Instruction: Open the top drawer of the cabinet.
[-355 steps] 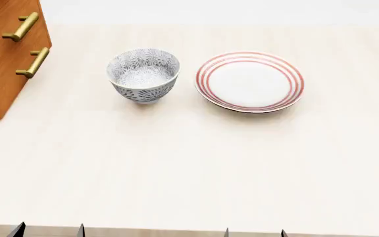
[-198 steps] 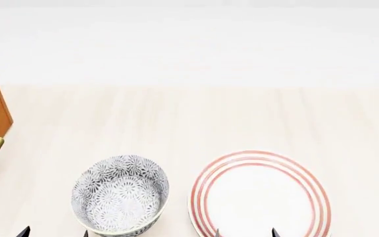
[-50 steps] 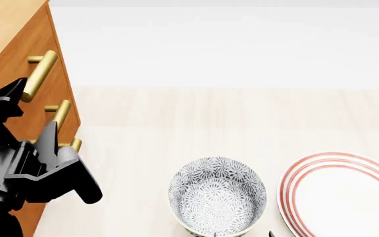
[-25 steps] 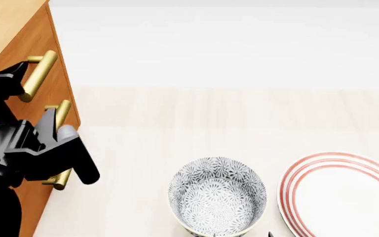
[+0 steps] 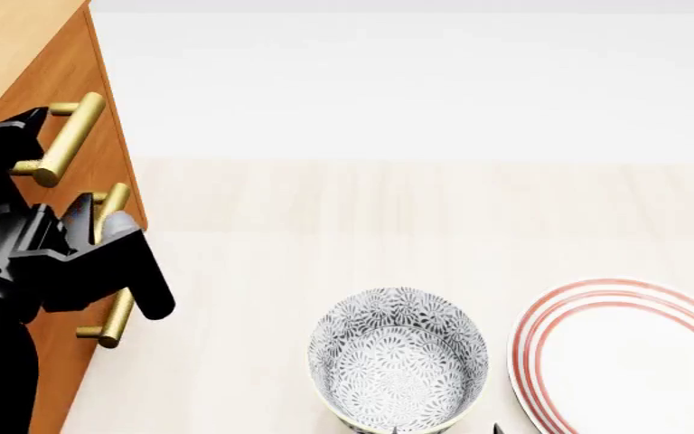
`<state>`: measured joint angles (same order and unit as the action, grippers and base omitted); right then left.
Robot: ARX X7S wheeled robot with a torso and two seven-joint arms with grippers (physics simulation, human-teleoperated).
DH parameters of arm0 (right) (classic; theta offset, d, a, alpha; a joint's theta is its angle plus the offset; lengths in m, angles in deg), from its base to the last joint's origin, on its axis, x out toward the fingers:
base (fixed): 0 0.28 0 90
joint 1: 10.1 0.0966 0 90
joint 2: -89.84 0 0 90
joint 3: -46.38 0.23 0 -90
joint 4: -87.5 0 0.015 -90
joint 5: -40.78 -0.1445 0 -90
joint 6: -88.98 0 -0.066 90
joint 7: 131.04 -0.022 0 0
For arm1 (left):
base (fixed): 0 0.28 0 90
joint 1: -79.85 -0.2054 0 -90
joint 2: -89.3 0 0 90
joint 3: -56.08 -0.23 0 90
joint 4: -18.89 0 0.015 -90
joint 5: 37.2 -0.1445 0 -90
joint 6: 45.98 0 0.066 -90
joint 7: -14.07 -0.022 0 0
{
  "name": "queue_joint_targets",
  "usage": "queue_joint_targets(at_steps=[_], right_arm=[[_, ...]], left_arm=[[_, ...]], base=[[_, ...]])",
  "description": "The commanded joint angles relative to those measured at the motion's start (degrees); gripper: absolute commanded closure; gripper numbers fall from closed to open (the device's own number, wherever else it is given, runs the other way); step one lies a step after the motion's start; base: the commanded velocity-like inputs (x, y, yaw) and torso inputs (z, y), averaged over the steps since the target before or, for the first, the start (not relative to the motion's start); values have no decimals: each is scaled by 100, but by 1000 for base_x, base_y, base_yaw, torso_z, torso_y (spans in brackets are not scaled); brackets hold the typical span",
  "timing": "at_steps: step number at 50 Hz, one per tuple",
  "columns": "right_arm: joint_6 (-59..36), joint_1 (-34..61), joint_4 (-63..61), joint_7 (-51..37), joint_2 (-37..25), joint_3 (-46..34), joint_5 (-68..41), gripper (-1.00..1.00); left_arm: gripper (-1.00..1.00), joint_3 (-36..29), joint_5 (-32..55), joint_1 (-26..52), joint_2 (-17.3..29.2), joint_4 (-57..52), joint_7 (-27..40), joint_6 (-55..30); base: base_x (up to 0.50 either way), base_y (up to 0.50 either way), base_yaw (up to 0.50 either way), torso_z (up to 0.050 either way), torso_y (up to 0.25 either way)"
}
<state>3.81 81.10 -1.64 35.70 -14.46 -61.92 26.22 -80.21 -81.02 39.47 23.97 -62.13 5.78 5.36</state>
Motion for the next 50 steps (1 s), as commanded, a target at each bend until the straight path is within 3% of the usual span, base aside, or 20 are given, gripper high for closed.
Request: queue_joint_targets(at_steps=[1, 45, 46, 50], right_arm=[[-68, 6, -56, 61, 79, 111, 40, -100], [-56, 44, 52, 2, 16, -16, -42, -100], [-63, 41, 45, -1, 12, -18, -47, -100], [-53, 41, 57, -3, 8, -32, -51, -100]], left_arm=[[-100, 131, 37, 110, -158, 308, -134, 51], [-100, 196, 378, 348, -479, 1457, 247, 399], [100, 208, 380, 351, -488, 1473, 274, 394], [100, 198, 375, 324, -486, 1480, 305, 402]], base=[[0, 0, 0, 0, 0], [0, 0, 0, 0, 0], [0, 0, 0, 0, 0], [0, 0, 0, 0, 0]])
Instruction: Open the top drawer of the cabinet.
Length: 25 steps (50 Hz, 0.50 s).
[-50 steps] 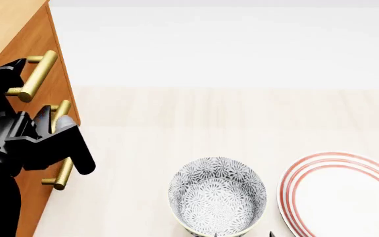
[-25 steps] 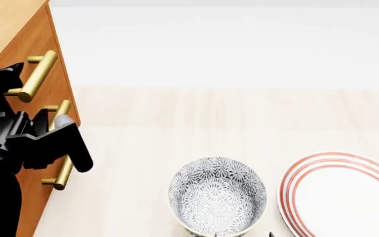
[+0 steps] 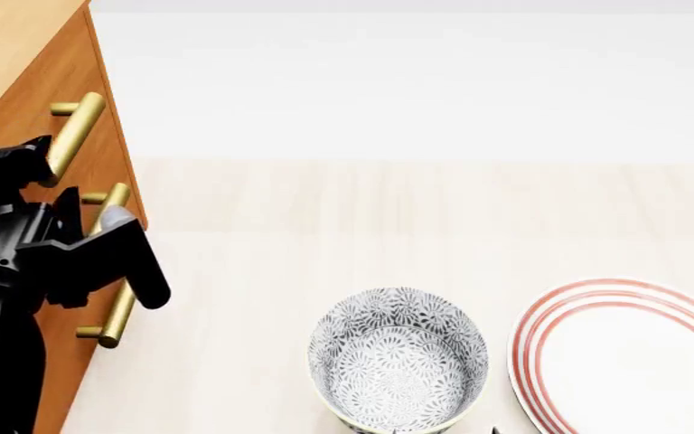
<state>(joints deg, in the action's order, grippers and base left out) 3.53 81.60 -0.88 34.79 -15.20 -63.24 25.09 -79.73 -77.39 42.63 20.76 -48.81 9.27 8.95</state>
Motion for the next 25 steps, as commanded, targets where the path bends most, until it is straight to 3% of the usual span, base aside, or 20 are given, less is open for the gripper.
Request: queue_joint_targets(at_steps=[1, 25], right_arm=[[-30, -7, -12, 86, 83, 97, 58, -100], [-16, 6, 27, 68, 47, 16, 33, -100]], left_arm=[[100, 146, 16, 3, -167, 161, -38, 50], [100, -66, -63, 30, -347, 129, -123, 78]], base=[[0, 0, 0, 0, 0], [2, 0, -1, 0, 0]])
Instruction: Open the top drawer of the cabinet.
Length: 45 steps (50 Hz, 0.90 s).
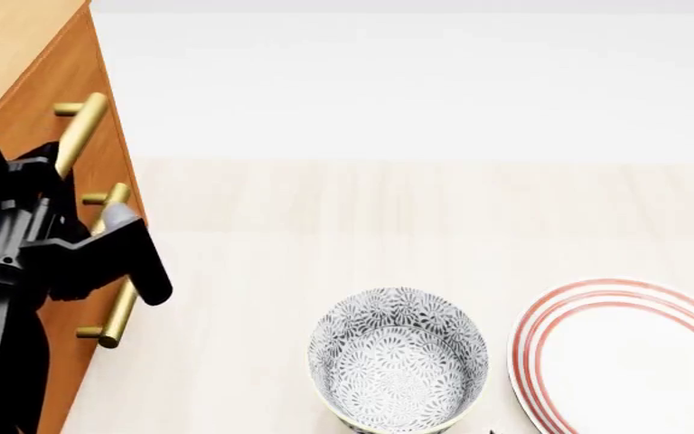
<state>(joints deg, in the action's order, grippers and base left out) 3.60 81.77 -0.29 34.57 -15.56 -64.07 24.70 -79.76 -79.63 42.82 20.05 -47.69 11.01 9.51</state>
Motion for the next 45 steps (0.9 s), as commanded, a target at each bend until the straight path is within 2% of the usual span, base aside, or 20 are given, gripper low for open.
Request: queue_joint_targets(at_steps=[1, 29, 45], right_arm=[[-19, -9, -27, 89, 82, 98, 70, -100], [-61, 24, -68, 94, 17, 48, -43, -100], [-29, 21, -33, 105, -4, -2, -63, -100]], left_arm=[[100, -92, 146, 19, -293, 6, -313, 26], [100, -606, 37, 291, -1063, 115, -505, 205], [100, -747, 23, 299, -1259, -113, -612, 180]], base=[[0, 0, -4, 0, 0], [6, 0, -4, 0, 0], [3, 0, -4, 0, 0]])
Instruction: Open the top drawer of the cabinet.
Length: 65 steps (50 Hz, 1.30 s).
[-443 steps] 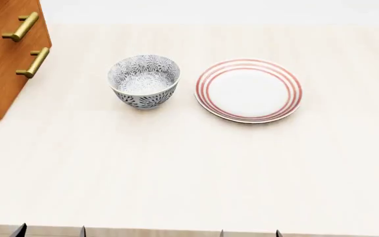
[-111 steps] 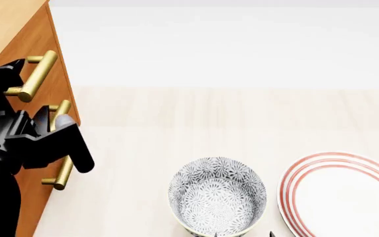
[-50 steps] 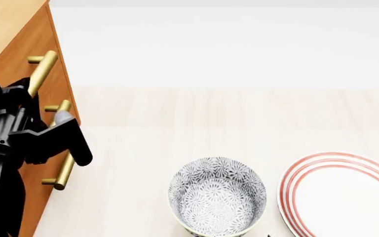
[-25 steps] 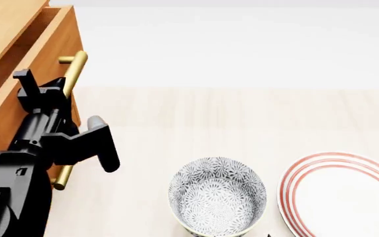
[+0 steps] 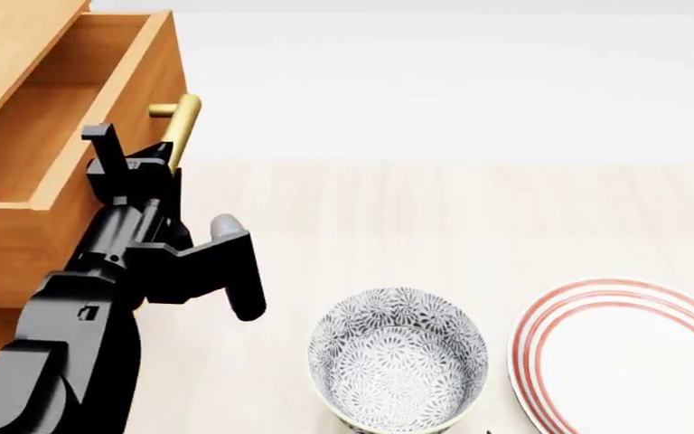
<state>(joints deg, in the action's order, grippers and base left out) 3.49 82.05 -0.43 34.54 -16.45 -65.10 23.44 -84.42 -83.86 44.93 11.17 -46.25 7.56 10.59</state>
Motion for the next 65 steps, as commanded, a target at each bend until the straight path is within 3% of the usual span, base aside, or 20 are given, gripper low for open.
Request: queue_joint_targets(at_steps=[1, 18, 19, 35, 52, 58, 65], right_arm=[[-24, -6, -23, 107, 83, 98, 59, -100], [-18, 10, 8, 93, 64, 63, 35, -100], [-25, 10, 2, 90, 61, 64, 28, -100], [-48, 30, -15, 47, 44, 59, -16, -100], [-67, 20, -66, 7, 12, 28, -34, -100], [-47, 36, -13, 14, 13, 3, -22, -100], [-60, 24, -35, -1, -6, -18, -17, -100]], left_arm=[[100, -274, 457, 96, -383, -264, -261, 78], [100, -364, 446, 109, -490, -448, -304, 8], [-100, -365, 441, 107, -484, -454, -298, 1], [-100, -333, 481, 58, -533, -677, -257, -109], [-100, 1274, 1945, 8, -1135, -2201, -605, -1039], [-100, 1570, 2713, 397, -1153, -1958, -168, -1248], [-100, 1612, 2932, 620, -1069, -1707, 179, -1234]], base=[[0, 0, 0, 0, 0], [-4, 0, 0, 0, 1], [-11, 0, 0, 0, 0], [0, 0, 0, 0, 1], [0, 0, 0, 0, 0], [0, 0, 0, 0, 0], [0, 0, 0, 0, 0]])
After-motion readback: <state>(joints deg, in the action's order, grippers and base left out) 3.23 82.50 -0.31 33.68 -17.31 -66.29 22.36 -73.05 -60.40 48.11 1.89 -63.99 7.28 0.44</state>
